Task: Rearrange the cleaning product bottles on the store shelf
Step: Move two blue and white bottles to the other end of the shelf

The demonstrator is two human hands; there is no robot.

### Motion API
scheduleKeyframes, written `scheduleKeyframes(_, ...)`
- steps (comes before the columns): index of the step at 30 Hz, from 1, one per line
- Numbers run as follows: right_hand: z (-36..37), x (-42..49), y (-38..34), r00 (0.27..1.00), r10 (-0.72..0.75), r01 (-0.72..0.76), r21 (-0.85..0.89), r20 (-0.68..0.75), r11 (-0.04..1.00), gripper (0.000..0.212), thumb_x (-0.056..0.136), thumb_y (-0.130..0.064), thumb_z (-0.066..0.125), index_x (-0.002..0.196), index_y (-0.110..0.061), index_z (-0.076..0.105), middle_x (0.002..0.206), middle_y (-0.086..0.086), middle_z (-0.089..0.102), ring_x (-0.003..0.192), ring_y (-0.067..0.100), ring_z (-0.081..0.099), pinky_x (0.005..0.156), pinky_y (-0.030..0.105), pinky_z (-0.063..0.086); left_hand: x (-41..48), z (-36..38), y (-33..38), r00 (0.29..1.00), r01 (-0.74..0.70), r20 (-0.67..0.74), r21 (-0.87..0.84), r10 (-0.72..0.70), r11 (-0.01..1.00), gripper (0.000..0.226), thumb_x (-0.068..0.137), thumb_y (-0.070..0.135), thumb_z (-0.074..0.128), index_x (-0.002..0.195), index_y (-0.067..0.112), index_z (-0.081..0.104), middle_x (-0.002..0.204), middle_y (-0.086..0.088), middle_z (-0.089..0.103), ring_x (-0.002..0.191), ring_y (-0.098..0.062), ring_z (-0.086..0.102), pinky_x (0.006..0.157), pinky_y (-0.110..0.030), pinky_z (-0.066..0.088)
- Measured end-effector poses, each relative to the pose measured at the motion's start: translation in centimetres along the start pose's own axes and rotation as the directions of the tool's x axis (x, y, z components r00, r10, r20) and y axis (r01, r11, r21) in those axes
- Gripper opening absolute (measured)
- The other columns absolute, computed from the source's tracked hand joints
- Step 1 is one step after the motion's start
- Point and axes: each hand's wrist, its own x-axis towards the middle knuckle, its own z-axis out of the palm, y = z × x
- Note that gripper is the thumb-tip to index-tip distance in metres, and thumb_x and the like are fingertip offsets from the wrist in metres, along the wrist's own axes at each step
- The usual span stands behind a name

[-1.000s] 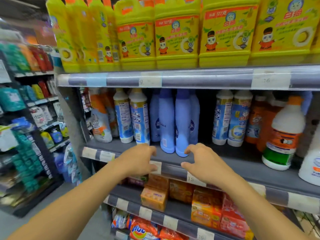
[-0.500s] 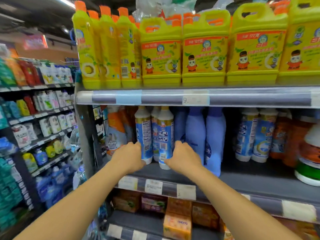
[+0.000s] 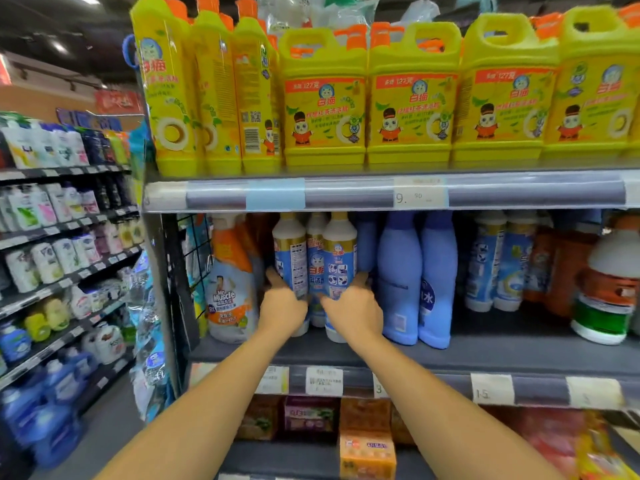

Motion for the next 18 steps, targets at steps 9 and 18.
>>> scheduleKeyframes(9, -1.8, 0.5, -0.6, 0.994, 0.009, -0.012, 0.03, 0.108, 0.999, 0.062, 0.071, -0.05, 0.073, 0.113, -0.014, 0.044, 0.107, 0.006, 0.065, 0.093, 0.027, 0.065, 0.072, 0.035, 0.054, -0.3, -1.0, 0.1, 0.998, -0.032, 0.048, -0.093, 0.036, 0.995, 0.059, 0.078, 0.021, 0.071, 0.123, 0.007, 0.035, 0.107, -0.011, 0.064, 0.084, -0.026, 0.061, 0.061, -0.025, 0.042)
scheduleKeyframes(18, -7.8, -3.4, 1.0, 0.955, -0.04, -0.013, 0.176, 0.293, 0.984, 0.049, 0.055, -0.055, 0.07, 0.093, -0.028, 0.053, 0.088, -0.01, 0.066, 0.077, 0.006, 0.064, 0.062, 0.028, 0.054, -6.0, -4.8, 1.6, 0.987, -0.059, 0.148, -0.042, 0.065, 0.997, 0.047, 0.07, 0.039, 0.072, 0.104, 0.026, 0.043, 0.089, 0.011, 0.06, 0.073, -0.007, 0.06, 0.049, -0.023, 0.042)
